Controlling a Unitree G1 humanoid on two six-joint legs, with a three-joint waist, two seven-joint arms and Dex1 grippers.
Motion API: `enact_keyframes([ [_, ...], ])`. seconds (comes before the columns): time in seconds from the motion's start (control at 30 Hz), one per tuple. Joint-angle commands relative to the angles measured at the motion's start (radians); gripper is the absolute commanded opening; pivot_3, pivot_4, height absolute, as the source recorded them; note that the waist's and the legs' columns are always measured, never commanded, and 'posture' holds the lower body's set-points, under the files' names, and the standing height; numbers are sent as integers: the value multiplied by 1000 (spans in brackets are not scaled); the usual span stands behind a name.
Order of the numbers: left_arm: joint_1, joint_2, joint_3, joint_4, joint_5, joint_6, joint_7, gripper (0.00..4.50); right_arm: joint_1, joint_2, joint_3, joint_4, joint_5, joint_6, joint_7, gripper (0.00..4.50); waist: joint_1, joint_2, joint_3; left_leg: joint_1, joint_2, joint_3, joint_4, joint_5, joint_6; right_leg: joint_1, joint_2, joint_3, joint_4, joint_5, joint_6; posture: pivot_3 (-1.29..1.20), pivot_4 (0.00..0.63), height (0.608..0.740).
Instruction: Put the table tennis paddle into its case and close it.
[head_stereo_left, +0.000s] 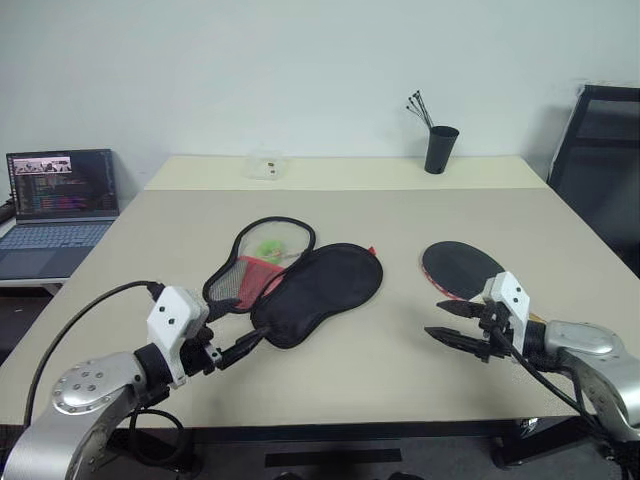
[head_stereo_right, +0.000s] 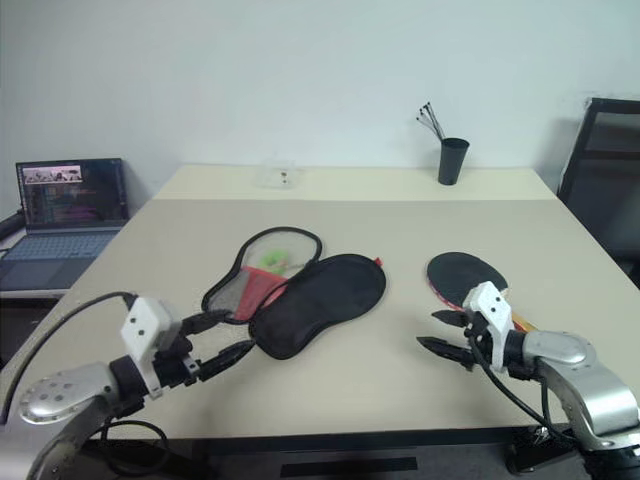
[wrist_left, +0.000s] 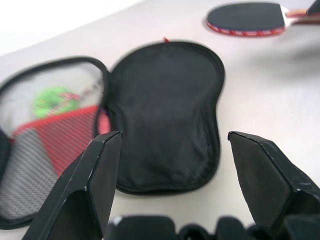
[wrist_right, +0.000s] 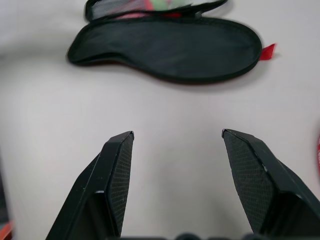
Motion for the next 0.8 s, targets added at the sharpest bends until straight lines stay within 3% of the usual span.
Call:
enact_keyframes([
  [0.03, -12, -10, -27, 17, 44, -65, 5, 3704, 25, -46, -34, -31, 11, 4, 29, 3070, 0, 0, 0, 0, 0, 0, 0, 0, 0, 0, 0, 0, 0, 0, 0, 0, 150, 740],
  [0.3, -39, -39, -54, 70, 37, -95, -22, 3704, -26, 3, -37, -76, 79, 131, -72, 3070, 0, 0, 0, 1, 0, 0, 0, 0, 0, 0, 0, 0, 0, 0, 0, 0, 150, 740],
  [0.5, -126, 0, -1, 160, 3, -104, -80, 3704, -128, 143, -20, -95, 188, 349, -244, 3070, -1, -1, 0, 0, 0, -1, 1, 0, 0, 1, 0, -1, 1, 0, 0, 0, 150, 740],
  [0.57, -137, 35, 28, 202, -1, -120, -117, 3704, -161, 202, 16, -83, 181, 386, -302, 3445, -4, -1, 0, 0, 0, 0, 0, 0, 0, 0, 0, 0, 1, 0, 0, 0, 150, 740],
  [0.67, -164, 70, 39, 259, -2, -132, -153, 3704, -207, 290, 46, -44, 181, 438, -370, 4373, -6, -1, 0, 0, 0, -1, -1, 0, 0, 0, 1, -1, 1, 0, -1, 0, 150, 740],
  [0.8, -227, 90, 20, 348, 17, -153, -182, 3704, -262, 392, 48, 3, 214, 547, -440, 4469, -6, -1, 0, 0, 0, -1, 0, 0, 0, 0, 1, -1, 1, 0, -1, 0, 150, 740],
])
